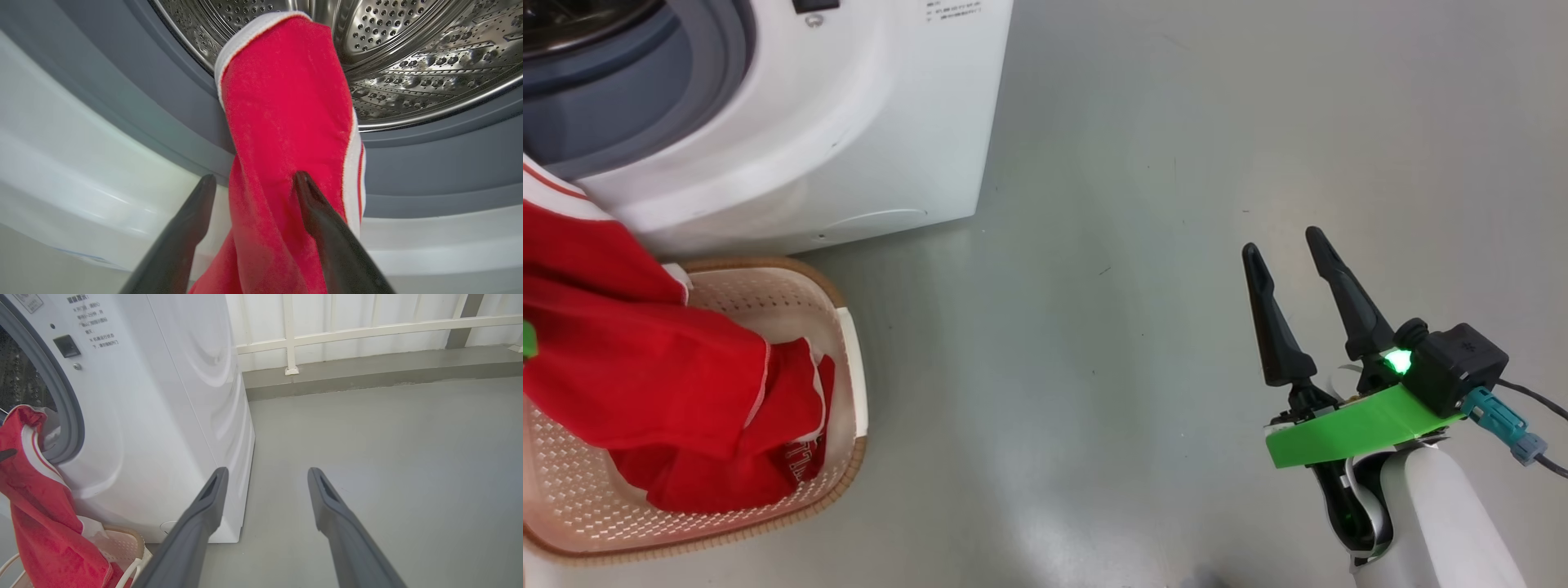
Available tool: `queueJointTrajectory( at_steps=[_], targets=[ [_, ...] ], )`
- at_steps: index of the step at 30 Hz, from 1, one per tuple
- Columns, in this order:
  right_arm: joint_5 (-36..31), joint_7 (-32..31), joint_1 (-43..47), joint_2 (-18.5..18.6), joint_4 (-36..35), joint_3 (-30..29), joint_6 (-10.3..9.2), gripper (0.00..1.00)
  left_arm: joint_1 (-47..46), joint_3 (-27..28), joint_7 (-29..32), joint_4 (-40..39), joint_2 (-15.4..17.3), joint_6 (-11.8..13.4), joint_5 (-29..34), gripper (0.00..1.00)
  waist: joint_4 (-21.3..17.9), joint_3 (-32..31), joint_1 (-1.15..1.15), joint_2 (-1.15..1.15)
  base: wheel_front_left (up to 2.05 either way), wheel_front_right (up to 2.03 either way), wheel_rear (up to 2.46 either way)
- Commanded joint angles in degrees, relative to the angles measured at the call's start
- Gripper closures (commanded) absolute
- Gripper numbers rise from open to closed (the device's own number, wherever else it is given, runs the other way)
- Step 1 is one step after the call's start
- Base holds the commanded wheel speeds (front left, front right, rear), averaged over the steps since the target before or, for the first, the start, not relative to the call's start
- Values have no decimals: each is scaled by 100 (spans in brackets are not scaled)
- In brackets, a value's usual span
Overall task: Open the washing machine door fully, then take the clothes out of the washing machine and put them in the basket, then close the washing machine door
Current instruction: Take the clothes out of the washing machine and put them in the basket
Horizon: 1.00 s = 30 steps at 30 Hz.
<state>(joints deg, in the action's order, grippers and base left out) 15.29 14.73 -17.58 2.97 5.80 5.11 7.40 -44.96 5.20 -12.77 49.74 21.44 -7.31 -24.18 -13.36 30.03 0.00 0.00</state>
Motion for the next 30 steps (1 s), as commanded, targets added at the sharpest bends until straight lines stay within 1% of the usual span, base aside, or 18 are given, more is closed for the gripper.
queueJointTrajectory(
  at_steps=[1, 3, 4, 5, 7, 9, 14, 17, 22, 28, 29, 30],
  targets=[
    [125, 27, 80, -10, -144, 155, 9, 0, -92, 70, -72, -51, 312, -16, -40, 0, -4, -2, 0, 0, 0, 0, 0],
    [138, 27, 69, -10, -140, 163, 9, 0, -196, -79, -87, 71, 325, -16, -139, 1, -11, 3, 0, 0, 0, 0, 0],
    [143, 27, 62, -10, -141, 166, 9, 0, -240, -151, -96, 130, 340, -16, -183, 14, -15, 5, 0, 0, 0, 0, 0],
    [146, 27, 57, -10, -140, 168, 9, 0, -276, -219, -106, 185, 355, -16, -224, 47, -19, 3, 0, 0, 0, 0, 0],
    [145, 27, 58, -10, -141, 168, 9, 0, -346, -340, -129, 271, 369, -16, -319, 76, -22, -2, 0, 0, 0, 0, 0],
    [141, 27, 64, -10, -146, 157, 9, 0, -397, -445, -154, 326, 384, -17, -427, 100, -23, -8, 0, 0, 0, 0, 0],
    [130, 27, 83, -10, -151, 117, 9, 0, -393, -684, -205, 313, 423, -17, -655, 100, -6, -40, 0, 0, 0, 0, 0],
    [121, 27, 100, -10, -154, 91, 9, 0, -278, -739, -218, 100, 455, -17, -752, 100, 25, -73, 0, 0, 0, 0, 0],
    [89, 27, 110, -10, -155, 54, 9, 0, 90, -482, -221, -785, 428, -17, -732, 100, 122, -106, 0, 0, 0, 0, 0],
    [60, 27, 121, -10, -151, 55, 9, 0, 906, -35, -222, -1981, 168, -17, -411, 100, 185, -167, 0, 0, 0, 0, 0],
    [60, 27, 121, -10, -151, 55, 9, 0, 906, -35, -222, -1981, 168, -17, -411, 100, 185, -167, 0, 0, 0, 0, 0],
    [57, 27, 129, -10, -152, 53, 9, 0, 1066, 64, -222, -2183, 88, -17, -361, 100, 192, -179, 0, 0, 0, 0, 0]
  ],
)
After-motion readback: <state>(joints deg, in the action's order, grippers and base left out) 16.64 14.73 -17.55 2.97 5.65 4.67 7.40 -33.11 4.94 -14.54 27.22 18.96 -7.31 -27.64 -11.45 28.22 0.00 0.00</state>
